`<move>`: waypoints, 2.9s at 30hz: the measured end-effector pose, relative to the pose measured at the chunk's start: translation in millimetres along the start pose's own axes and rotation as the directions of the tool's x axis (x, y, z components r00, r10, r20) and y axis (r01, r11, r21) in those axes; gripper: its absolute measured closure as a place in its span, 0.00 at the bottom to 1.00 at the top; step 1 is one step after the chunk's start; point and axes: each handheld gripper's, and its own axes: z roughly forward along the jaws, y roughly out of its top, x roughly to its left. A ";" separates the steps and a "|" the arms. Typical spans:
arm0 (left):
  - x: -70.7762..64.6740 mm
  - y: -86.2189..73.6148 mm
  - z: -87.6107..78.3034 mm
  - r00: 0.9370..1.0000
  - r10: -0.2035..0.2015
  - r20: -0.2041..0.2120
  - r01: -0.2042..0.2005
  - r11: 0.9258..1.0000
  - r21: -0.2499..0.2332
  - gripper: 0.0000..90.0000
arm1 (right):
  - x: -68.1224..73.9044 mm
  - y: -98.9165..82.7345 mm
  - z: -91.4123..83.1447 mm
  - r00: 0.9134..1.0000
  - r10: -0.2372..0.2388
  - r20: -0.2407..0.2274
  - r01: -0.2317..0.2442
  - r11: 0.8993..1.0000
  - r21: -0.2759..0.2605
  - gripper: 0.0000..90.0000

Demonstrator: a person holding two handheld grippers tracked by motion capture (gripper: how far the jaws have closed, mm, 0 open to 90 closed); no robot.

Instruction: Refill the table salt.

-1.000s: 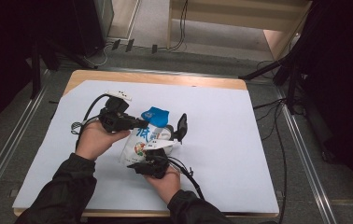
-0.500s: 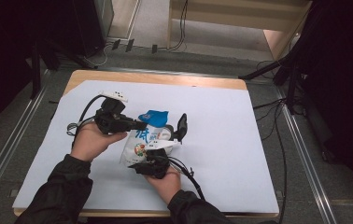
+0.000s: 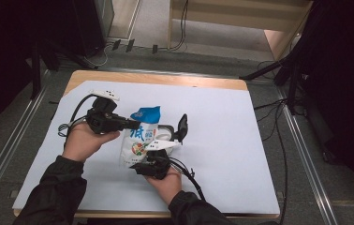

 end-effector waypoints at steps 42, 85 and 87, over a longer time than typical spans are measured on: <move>-3.5 -16.2 -47.8 1.000 0.006 0.009 -0.006 0.999 -0.032 1.00 | 3.8 12.8 1.1 0.999 -0.033 -0.032 0.034 0.999 0.025 0.64; 70.9 -17.7 -45.3 0.980 -0.115 -0.160 0.097 0.988 -0.117 1.00 | -14.7 12.8 -109.2 0.994 -0.113 0.005 0.113 0.991 0.066 0.61; 75.1 -17.8 -42.3 0.979 -0.107 -0.174 0.089 0.990 -0.112 1.00 | -18.1 12.0 -113.4 0.994 -0.112 0.018 0.111 0.991 0.070 0.61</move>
